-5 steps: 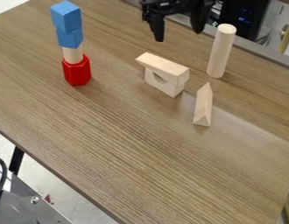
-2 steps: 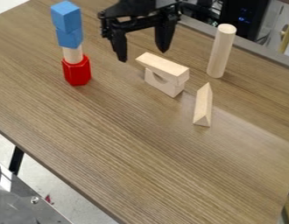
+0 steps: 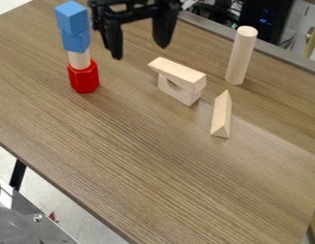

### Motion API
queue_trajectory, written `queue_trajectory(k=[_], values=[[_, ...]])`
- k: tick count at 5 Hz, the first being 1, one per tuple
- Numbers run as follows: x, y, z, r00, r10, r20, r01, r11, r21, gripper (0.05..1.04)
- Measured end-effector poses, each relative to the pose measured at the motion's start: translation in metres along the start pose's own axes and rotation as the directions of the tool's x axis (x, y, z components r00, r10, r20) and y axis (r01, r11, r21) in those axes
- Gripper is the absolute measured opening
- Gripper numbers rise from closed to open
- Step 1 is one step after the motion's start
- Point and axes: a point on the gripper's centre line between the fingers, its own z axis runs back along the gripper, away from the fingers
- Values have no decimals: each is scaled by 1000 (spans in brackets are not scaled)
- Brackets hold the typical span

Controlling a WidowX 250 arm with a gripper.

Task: Put the square in the middle right side of the table

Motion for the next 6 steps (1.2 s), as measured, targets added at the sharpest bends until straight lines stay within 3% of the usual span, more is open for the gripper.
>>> queue_trajectory(k=[1,2,6], values=[[9,10,1,996,69,-61,-63,994,89,1000],[22,25,-1,987,140,-75,-129,981,143,1000],[63,40,-20,960,273,-66,-260,953,152,1000]])
